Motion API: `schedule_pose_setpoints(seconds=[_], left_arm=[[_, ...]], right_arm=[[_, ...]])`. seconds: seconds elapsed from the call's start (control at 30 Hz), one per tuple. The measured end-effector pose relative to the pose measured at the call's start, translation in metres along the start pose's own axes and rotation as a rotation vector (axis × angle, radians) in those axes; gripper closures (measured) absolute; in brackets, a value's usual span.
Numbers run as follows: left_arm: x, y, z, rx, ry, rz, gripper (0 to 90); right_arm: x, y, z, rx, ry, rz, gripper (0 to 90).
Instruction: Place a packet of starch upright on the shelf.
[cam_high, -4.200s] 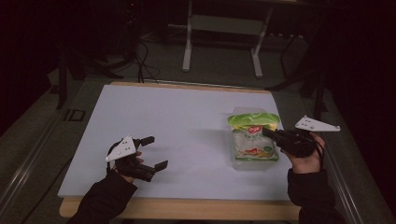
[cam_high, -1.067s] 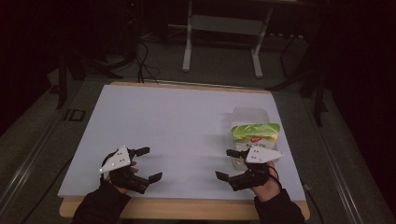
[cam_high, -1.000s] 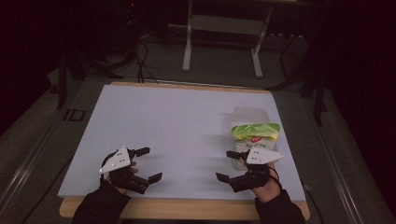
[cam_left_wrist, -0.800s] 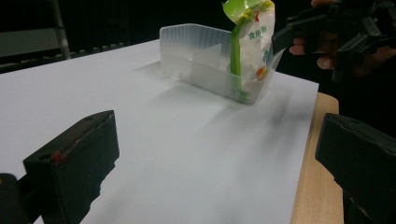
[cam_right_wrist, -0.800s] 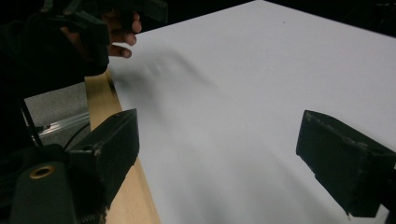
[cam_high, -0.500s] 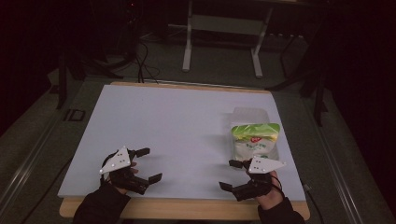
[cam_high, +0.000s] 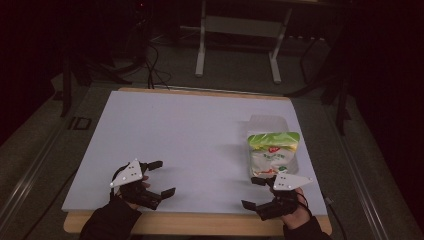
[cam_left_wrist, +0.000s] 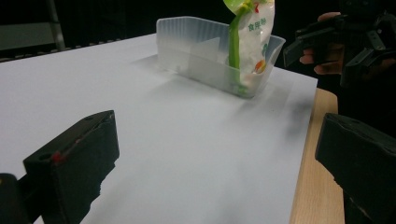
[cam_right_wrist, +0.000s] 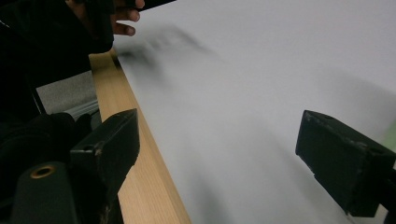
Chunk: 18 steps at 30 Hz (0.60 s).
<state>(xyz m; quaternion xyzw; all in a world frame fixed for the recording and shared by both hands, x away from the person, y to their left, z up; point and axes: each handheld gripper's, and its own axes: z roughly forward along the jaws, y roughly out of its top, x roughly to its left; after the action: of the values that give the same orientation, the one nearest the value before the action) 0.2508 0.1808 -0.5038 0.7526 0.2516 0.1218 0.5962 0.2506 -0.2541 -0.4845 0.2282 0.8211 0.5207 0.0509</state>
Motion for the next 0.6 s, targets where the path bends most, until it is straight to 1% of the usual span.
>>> schedule_pose_setpoints(seconds=[0.1,0.2,0.27,0.33,0.43,0.6], left_arm=[[0.0,-0.001,0.001,0.004,-0.002,0.001,0.2],[-0.001,-0.002,0.002,0.008,-0.004,0.006,0.2],[-0.001,-0.002,0.002,0.006,-0.006,0.003,0.2],[0.0,-0.003,0.003,0.007,-0.008,0.0,0.2],[-0.001,-0.004,0.005,0.015,-0.012,0.005,0.2],[-0.001,-0.005,0.006,0.019,-0.02,0.0,0.2]], right_arm=[[-0.003,-0.003,-0.005,-0.003,0.0,0.002,13.6],[-0.003,-0.006,-0.011,0.005,-0.005,-0.013,13.6],[-0.003,-0.007,-0.013,0.006,-0.006,-0.007,13.6],[-0.002,-0.007,-0.017,-0.012,-0.002,-0.004,13.6],[-0.003,-0.008,-0.019,-0.015,-0.01,-0.013,13.6],[-0.004,-0.009,-0.017,-0.015,0.003,-0.012,13.7]])
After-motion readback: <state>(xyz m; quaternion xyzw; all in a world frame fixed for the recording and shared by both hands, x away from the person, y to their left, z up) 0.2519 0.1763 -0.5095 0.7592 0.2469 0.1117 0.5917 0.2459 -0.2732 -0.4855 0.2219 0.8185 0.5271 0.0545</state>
